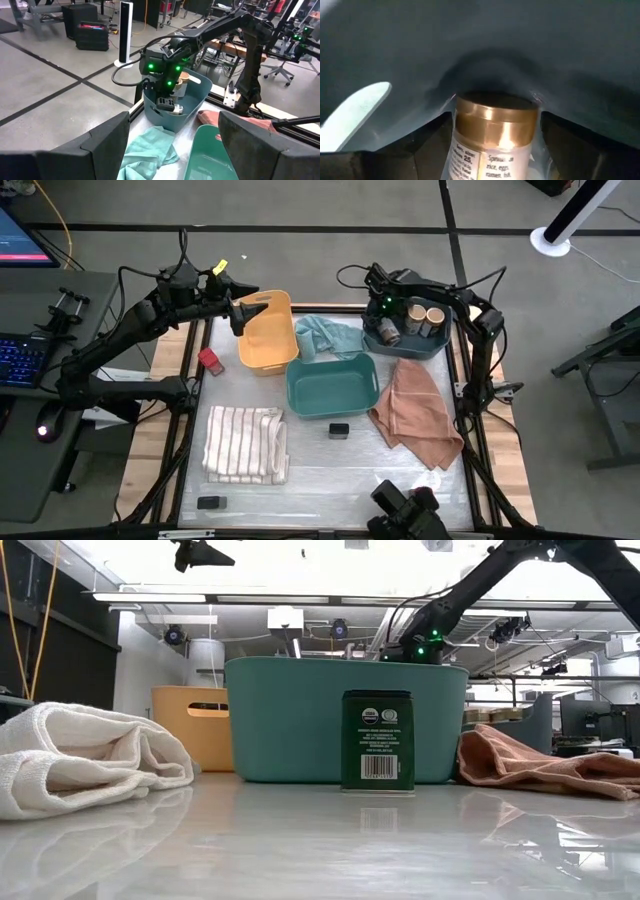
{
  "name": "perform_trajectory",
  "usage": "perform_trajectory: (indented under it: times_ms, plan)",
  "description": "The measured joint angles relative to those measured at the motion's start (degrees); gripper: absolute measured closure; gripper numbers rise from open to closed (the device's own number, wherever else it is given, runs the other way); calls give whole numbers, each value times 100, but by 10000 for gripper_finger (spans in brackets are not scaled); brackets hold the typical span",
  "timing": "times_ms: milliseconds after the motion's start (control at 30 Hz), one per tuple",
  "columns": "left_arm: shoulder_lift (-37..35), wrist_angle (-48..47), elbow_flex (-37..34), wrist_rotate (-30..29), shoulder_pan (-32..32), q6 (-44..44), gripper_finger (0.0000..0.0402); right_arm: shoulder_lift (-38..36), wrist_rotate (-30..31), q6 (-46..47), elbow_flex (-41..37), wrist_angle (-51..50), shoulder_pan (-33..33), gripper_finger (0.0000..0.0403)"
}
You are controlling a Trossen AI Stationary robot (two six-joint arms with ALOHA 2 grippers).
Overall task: Sort spices by type
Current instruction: Put the gold seasoning bottle into the blue bin
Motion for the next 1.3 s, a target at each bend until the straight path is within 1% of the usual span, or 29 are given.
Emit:
perform_trajectory:
  times_ms: [233,333,500,667,933,1067,1200,1300]
  plan:
    - [0,2,0,1,0,-2,112,82,-149,472,4,-42,-17,107]
    - [0,2,0,2,0,2,112,28,-186,513,6,-40,-20,107]
    - [0,2,0,1,0,0,112,-145,-181,980,-13,-138,-57,107]
    - [2,4,0,0,0,0,112,-392,-97,1467,-20,-410,-57,107]
    - [2,4,0,0,0,0,112,-493,18,1646,-7,-515,-44,107]
    - [1,3,0,0,0,0,112,-489,439,1862,-7,-429,-44,107]
    - [2,4,0,0,0,-2,112,-404,388,2019,8,-405,-55,107]
    - [0,4,0,0,0,-2,112,-322,359,1948,14,-348,-29,107]
